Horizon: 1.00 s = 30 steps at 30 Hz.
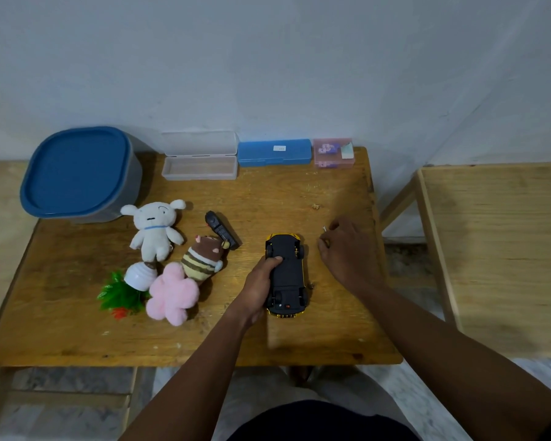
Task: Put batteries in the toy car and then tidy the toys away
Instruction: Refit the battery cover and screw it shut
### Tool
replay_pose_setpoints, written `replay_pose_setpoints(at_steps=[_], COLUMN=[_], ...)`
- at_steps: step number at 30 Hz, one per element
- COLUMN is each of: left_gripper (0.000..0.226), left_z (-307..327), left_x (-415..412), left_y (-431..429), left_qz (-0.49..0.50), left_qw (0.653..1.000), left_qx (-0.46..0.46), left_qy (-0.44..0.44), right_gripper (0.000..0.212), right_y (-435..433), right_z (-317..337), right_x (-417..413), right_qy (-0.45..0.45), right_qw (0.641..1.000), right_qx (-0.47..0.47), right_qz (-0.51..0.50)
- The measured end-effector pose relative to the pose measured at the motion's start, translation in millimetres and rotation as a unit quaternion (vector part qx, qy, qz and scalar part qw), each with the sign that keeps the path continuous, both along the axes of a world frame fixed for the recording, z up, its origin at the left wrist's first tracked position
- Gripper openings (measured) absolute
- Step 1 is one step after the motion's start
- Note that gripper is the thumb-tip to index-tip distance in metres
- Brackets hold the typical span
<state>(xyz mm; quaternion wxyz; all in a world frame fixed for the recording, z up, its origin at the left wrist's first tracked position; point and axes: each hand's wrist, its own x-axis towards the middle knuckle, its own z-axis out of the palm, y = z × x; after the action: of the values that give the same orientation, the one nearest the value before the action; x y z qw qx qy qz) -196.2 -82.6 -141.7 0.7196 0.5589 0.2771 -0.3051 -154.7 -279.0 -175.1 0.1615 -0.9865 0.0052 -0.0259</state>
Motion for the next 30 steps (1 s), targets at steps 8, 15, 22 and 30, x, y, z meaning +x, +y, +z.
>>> replay_pose_setpoints(at_steps=[8, 15, 22, 30], left_gripper=[0.036, 0.038, 0.045, 0.029], left_z=[-2.3, -3.2, -3.1, -3.3], left_x=[-0.8, -1.5, -2.8, -5.3], left_y=[1.9, 2.3, 2.3, 4.0], left_qz=[0.002, -0.009, -0.021, -0.035], left_qw=[1.0, 1.0, 0.999, 0.996], left_qx=[-0.007, -0.003, 0.004, 0.003], left_qy=[-0.009, -0.028, -0.039, -0.077], right_gripper=[0.011, 0.015, 0.018, 0.018], right_y=[14.5, 29.9, 32.1, 32.7], right_z=[18.0, 28.9, 26.2, 28.7], right_x=[-7.2, -36.1, -37.4, -37.1], right_qy=[-0.032, -0.043, -0.049, -0.059], right_qw=[0.989, 0.975, 0.98, 0.982], right_qx=[0.145, 0.179, 0.141, 0.121], right_qz=[-0.026, 0.122, 0.13, 0.135])
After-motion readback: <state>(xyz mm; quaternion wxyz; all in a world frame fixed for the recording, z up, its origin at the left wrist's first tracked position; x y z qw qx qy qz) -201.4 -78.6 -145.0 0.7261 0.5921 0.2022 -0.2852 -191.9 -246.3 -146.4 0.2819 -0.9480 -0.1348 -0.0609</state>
